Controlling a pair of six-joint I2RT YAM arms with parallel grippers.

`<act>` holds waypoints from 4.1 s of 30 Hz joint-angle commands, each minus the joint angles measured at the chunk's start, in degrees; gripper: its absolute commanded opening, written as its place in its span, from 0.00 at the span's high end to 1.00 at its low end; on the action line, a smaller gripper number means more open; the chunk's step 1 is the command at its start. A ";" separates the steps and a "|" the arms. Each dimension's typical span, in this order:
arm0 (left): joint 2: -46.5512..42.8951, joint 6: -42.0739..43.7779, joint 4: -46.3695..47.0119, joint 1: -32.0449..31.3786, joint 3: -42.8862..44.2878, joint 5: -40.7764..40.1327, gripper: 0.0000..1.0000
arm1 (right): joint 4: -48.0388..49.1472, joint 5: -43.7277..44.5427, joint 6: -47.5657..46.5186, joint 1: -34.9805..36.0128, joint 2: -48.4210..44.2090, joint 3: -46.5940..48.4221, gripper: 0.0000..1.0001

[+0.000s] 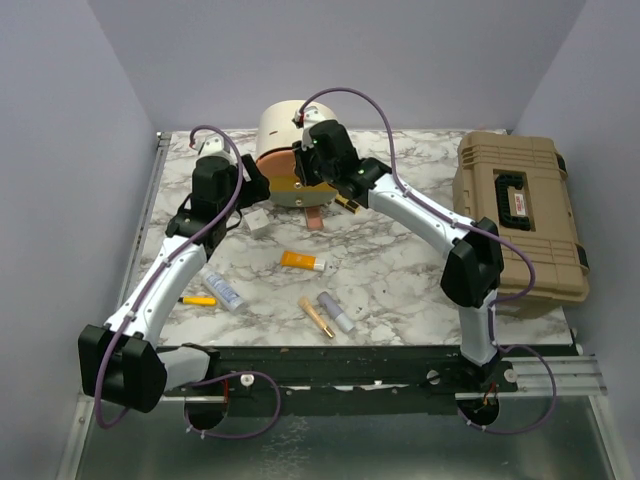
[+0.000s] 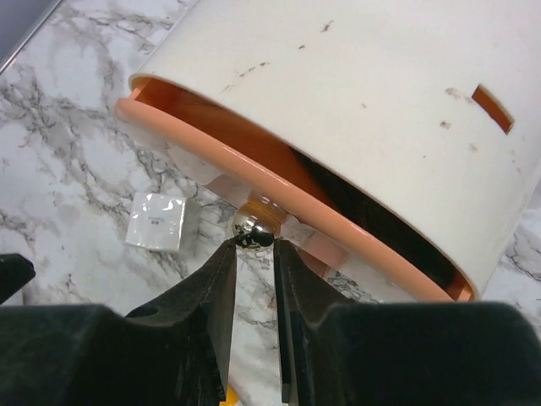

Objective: Organize the makeup
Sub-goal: Close the drawer in the storage box, then open the drawer in the storage box.

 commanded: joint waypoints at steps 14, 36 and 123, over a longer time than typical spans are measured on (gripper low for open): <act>2.68 0.41 4.06 0.24 -2.57 10.85 0.24 | 2.83 6.16 2.79 -0.88 2.80 2.40 0.72; 8.48 -4.98 29.00 -2.57 -12.44 15.87 0.24 | 0.26 7.55 2.11 -3.65 -9.28 3.98 0.18; 32.72 -11.77 45.90 -1.88 1.10 12.79 0.61 | -3.67 -39.46 22.19 -17.84 17.31 21.24 0.38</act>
